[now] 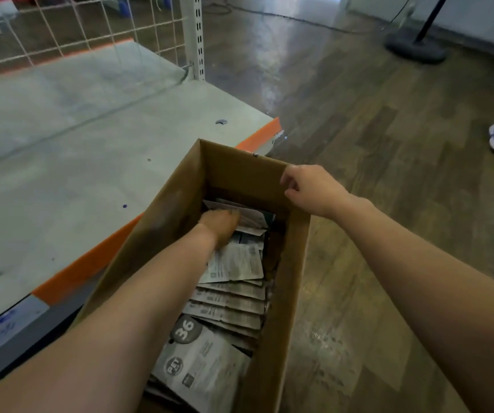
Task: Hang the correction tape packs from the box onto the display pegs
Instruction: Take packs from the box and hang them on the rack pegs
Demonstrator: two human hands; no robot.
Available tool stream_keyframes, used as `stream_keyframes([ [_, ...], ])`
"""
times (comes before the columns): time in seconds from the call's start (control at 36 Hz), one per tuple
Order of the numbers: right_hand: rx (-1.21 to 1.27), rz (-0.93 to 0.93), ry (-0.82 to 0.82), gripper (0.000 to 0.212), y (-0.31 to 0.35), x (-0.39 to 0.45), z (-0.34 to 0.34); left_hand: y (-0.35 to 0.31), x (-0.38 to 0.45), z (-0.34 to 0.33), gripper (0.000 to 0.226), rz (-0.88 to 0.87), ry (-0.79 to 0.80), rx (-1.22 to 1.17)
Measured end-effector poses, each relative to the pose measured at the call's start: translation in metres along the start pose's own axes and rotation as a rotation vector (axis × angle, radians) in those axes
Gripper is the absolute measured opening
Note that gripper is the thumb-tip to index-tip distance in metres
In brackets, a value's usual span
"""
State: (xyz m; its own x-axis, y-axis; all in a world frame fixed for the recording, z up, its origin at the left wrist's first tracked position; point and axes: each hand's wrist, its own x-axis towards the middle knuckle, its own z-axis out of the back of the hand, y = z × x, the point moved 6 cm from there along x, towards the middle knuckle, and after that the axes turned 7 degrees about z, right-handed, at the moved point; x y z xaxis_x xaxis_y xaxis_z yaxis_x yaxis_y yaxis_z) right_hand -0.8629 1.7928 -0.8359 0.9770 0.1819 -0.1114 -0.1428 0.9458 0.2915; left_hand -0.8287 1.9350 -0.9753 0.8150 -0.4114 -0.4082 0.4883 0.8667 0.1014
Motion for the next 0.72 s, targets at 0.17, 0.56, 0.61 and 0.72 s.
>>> stream_keyframes([
  [0.17,-0.033,0.033,-0.005,0.025,-0.006,0.007,-0.005,-0.01,0.019,-0.011,0.037,0.011,-0.019,0.084],
  [0.56,0.254,-0.138,-0.171,0.026,-0.007,0.025,0.007,0.053,-0.025,0.114,0.014,0.103,-0.313,-0.832],
  [0.61,0.399,-0.181,-0.21,0.033,-0.001,0.03,0.01,0.067,-0.044,0.13,0.008,0.134,-0.371,-0.978],
  [0.72,0.788,-0.205,-0.193,0.045,0.02,0.033,0.011,0.087,-0.078,0.146,0.012,0.202,-0.412,-1.322],
])
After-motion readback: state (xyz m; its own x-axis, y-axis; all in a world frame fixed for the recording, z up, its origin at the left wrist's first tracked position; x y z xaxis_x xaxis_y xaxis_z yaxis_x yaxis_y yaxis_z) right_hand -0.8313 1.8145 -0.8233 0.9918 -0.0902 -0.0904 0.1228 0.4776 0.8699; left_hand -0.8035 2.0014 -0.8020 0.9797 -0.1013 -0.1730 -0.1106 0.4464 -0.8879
